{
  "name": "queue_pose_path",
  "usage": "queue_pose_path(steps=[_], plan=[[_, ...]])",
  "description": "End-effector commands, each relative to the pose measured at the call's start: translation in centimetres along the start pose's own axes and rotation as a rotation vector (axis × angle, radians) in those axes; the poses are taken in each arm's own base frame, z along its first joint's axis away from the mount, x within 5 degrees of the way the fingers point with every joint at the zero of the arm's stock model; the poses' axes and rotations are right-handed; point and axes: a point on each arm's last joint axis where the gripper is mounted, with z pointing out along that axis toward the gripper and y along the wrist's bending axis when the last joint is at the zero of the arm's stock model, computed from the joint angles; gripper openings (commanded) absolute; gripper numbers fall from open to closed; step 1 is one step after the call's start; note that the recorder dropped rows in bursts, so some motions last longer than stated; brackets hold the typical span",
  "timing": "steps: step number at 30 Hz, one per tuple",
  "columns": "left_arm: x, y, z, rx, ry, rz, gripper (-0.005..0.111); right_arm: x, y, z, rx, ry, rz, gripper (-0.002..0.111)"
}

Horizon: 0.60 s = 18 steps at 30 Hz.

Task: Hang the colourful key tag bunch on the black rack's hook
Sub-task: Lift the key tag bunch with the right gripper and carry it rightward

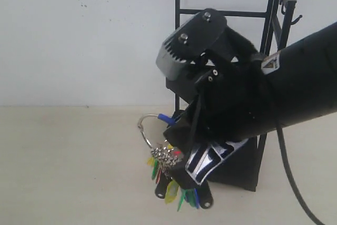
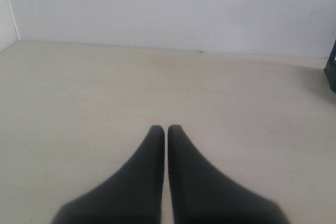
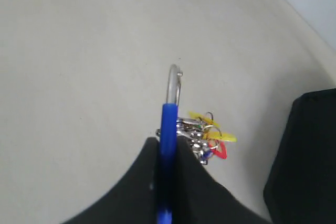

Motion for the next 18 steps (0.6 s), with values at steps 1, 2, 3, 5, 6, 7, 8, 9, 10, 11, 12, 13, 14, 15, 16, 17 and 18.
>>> queue_pose_path(steps=[1, 2, 3, 5, 6, 7, 8, 9, 10, 11, 12, 13, 14, 15, 16, 17, 18], plan=[[-0.1, -0.1, 0.0, 0.010, -0.002, -0.006, 0.004, -0.5, -1.3, -0.6, 0.105, -0.061, 0.139, 0.000], [-0.1, -0.1, 0.0, 0.010, -0.002, -0.006, 0.004, -0.5, -0.8, -0.6, 0.069, -0.050, 0.108, 0.000], [-0.1, -0.1, 0.0, 0.010, -0.002, -0.006, 0.004, -0.5, 0.1, -0.5, 0.020, -0.035, 0.041, 0.000], [-0.1, -0.1, 0.0, 0.010, -0.002, -0.006, 0.004, -0.6, 0.5, -0.4, 0.007, -0.033, -0.037, 0.000], [-0.1, -0.1, 0.0, 0.010, -0.002, -0.006, 0.004, -0.8, 0.1, -0.4, 0.036, -0.059, 0.043, 0.000], [-0.1, -0.1, 0.0, 0.010, -0.002, -0.006, 0.004, -1.0, -0.3, -0.5, 0.061, -0.086, 0.125, 0.000], [-0.1, -0.1, 0.0, 0.010, -0.002, -0.006, 0.004, -1.0, -0.4, -0.5, 0.068, -0.094, 0.146, 0.000], [-0.1, -0.1, 0.0, 0.010, -0.002, -0.006, 0.004, -1.0, 0.1, -0.4, 0.044, -0.079, 0.104, 0.000], [-0.1, -0.1, 0.0, 0.010, -0.002, -0.006, 0.004, -0.9, 0.9, -0.4, -0.001, -0.048, 0.013, 0.000], [-0.1, -0.1, 0.0, 0.010, -0.002, -0.006, 0.004, -0.8, 1.4, -0.4, -0.025, -0.020, -0.058, 0.000], [-0.1, -0.1, 0.0, 0.010, -0.002, -0.006, 0.004, -0.8, 1.2, -0.4, -0.003, -0.013, -0.062, 0.000], [-0.1, -0.1, 0.0, 0.010, -0.002, -0.006, 0.004, -0.9, 0.5, -0.5, 0.055, -0.028, 0.004, 0.000], [-0.1, -0.1, 0.0, 0.010, -0.002, -0.006, 0.004, -0.9, -0.1, -0.5, 0.099, -0.042, 0.079, 0.000], [-0.1, -0.1, 0.0, 0.010, -0.002, -0.006, 0.004, -0.9, -0.5, -0.6, 0.134, -0.048, 0.137, 0.000], [-0.1, -0.1, 0.0, 0.010, -0.002, -0.006, 0.004, -0.9, -0.4, -0.6, 0.129, -0.041, 0.123, 0.000], [-0.1, -0.1, 0.0, 0.010, -0.002, -0.006, 0.004, -0.8, 0.1, -0.5, 0.102, -0.025, 0.070, 0.000], [-0.1, -0.1, 0.0, 0.010, -0.002, -0.006, 0.004, -0.8, 0.9, -0.4, 0.063, -0.006, 0.010, 0.000]])
